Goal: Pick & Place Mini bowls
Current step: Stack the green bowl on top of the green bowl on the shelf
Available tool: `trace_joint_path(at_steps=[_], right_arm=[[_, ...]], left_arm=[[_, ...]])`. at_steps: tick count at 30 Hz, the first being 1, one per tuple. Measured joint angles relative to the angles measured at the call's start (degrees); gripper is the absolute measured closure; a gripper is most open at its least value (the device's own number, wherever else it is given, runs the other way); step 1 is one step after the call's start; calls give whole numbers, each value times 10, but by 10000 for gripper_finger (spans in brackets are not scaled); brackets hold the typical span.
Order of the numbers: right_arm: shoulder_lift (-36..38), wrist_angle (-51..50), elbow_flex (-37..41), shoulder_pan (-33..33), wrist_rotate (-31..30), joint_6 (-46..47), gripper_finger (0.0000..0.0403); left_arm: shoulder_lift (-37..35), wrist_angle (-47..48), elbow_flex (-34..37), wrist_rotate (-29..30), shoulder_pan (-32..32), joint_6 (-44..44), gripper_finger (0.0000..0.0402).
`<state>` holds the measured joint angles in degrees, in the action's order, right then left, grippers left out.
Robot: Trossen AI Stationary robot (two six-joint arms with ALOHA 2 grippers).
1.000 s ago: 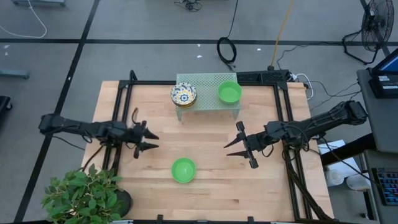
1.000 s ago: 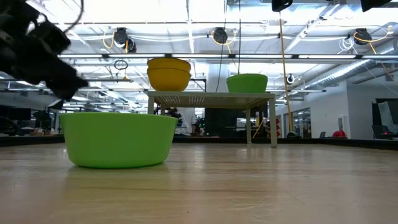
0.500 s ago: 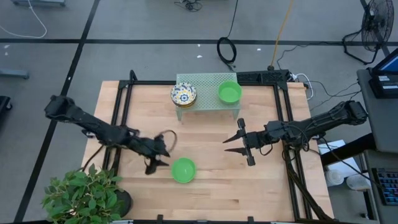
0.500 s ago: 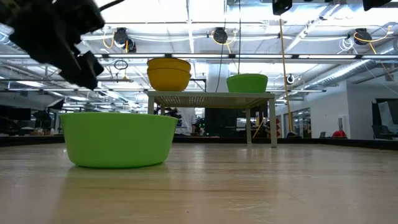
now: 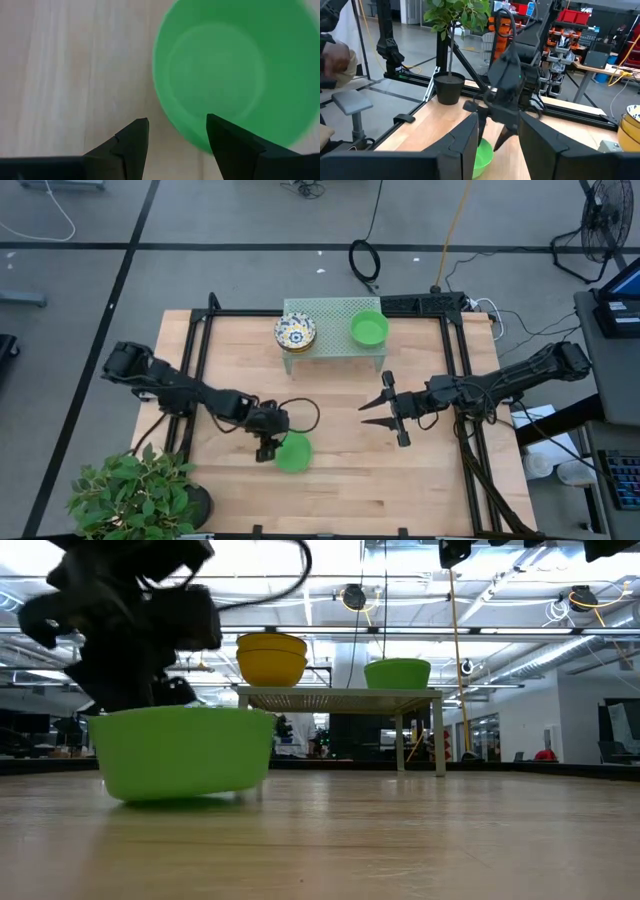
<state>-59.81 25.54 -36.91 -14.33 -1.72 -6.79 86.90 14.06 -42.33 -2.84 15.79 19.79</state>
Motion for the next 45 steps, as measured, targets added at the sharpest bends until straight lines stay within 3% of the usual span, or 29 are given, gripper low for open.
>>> trace_joint_path(at_steps=[7, 11, 14, 18, 20, 23, 28, 32, 38, 41, 45], right_arm=[[0, 0, 0, 0, -1, -1, 277], [0, 0, 0, 0, -2, -1, 277], [0, 0, 0, 0, -2, -1, 277], [0, 0, 0, 0, -2, -1, 277], [0, 0, 0, 0, -2, -1, 277], [0, 0, 0, 0, -2, -1, 277], [-1, 0, 0, 0, -2, -1, 277], [-6, -1, 1, 1, -2, 0, 277], [-30, 8, 1, 1, -71, -1, 277], [-58, 30, 1, 1, -148, -26, 277], [-109, 100, 1, 1, -282, -86, 277]], left_arm=[[18, 58, 0, -7, -25, 44, 199], [18, 66, 0, 2, -23, -10, 213], [17, 65, 0, 3, -21, -46, 264], [15, 64, 0, 5, -24, -99, 369], [4, 63, 0, 13, -23, -129, 388], [-18, 55, 0, 81, -15, -177, 386], [-67, 46, -29, 245, 7, -311, 394], [-82, 0, -53, 359, 29, -496, 391], [-77, -201, -59, 560, 27, -723, 390], [-75, -317, -59, 594, 12, -838, 392], [-75, -460, -59, 554, -7, -971, 393]])
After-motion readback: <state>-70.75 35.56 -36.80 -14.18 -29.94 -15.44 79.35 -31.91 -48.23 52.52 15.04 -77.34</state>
